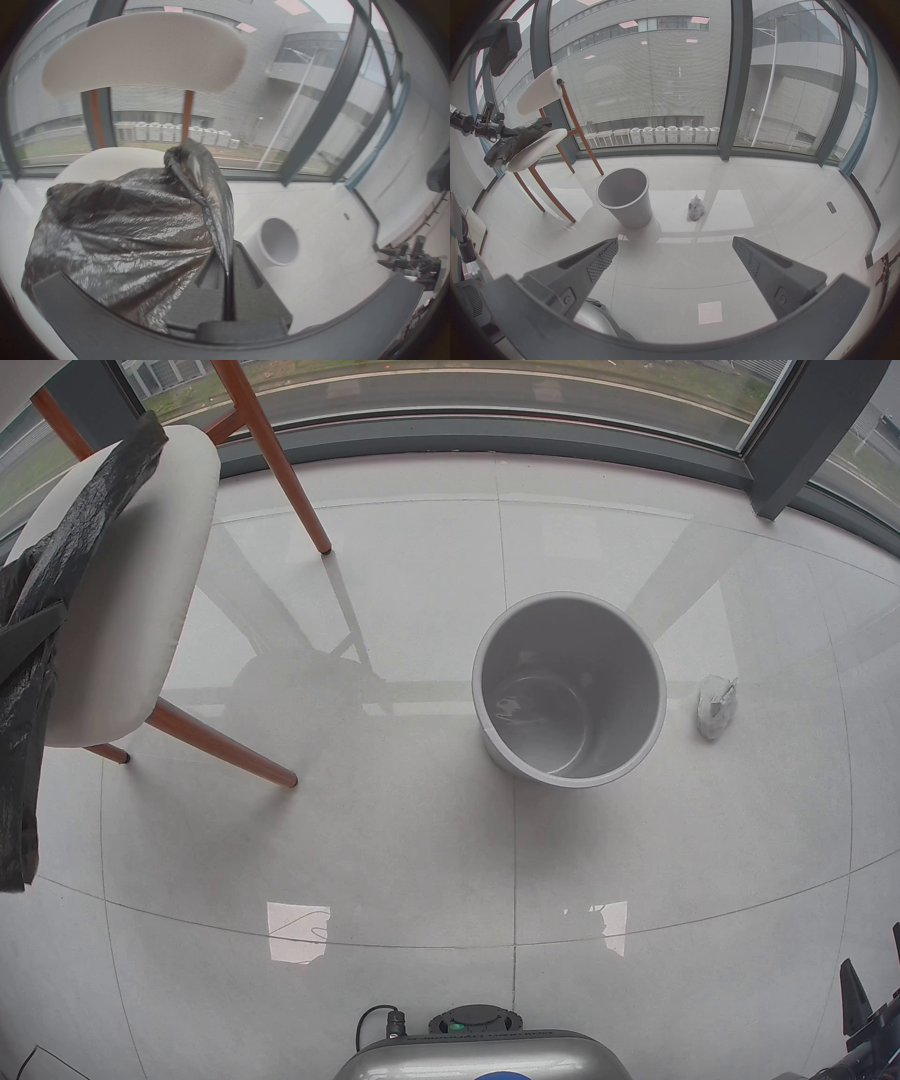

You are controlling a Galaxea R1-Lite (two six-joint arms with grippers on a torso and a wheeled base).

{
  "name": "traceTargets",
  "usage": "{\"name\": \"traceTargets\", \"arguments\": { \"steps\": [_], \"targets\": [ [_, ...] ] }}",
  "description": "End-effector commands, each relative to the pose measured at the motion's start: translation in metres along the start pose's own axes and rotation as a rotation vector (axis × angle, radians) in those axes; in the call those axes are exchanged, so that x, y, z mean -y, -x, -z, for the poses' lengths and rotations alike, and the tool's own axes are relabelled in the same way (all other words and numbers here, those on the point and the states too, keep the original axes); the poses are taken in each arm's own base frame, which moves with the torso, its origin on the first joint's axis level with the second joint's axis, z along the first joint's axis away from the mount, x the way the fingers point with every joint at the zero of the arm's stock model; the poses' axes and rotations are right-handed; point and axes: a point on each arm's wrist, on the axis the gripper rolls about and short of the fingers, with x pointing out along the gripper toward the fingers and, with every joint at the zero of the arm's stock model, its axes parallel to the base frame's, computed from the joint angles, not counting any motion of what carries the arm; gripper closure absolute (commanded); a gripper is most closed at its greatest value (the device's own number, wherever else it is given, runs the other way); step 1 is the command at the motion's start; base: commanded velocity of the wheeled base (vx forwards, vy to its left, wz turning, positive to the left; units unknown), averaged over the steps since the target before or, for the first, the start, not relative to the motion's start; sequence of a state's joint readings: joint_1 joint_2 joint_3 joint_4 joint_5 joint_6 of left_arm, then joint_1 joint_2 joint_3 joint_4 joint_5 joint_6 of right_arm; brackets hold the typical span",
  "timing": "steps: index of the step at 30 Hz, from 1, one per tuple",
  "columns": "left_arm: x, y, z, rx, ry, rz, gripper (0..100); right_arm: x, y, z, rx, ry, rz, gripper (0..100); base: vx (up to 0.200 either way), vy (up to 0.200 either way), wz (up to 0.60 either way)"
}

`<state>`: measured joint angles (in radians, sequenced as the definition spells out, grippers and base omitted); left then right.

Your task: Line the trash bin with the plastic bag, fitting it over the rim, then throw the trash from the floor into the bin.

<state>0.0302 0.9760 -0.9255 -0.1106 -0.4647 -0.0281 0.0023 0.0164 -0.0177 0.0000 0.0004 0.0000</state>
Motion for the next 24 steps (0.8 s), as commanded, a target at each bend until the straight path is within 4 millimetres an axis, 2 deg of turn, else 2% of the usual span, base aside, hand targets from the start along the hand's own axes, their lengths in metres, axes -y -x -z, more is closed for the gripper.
{"name": "traceTargets", "arguments": {
  "steps": [1,12,18,24],
  "targets": [
    [0.006,0.007,-0.003,0.019,-0.011,0.106,100,0.000,0.000,0.005,-0.001,0.000,0.001,0,0.000,-0.200,0.00],
    [0.004,-0.008,0.000,-0.022,0.005,0.360,100,0.000,0.000,0.005,-0.001,0.000,0.001,0,0.000,-0.200,0.00],
    [0.005,-0.010,-0.001,-0.030,0.011,0.510,100,0.000,0.000,0.005,-0.001,0.000,0.001,0,0.000,-0.200,0.00],
    [0.003,-0.017,0.000,-0.044,0.024,0.585,100,0.000,0.000,0.005,-0.001,0.000,0.000,0,0.000,-0.200,0.00]
  ]
}}
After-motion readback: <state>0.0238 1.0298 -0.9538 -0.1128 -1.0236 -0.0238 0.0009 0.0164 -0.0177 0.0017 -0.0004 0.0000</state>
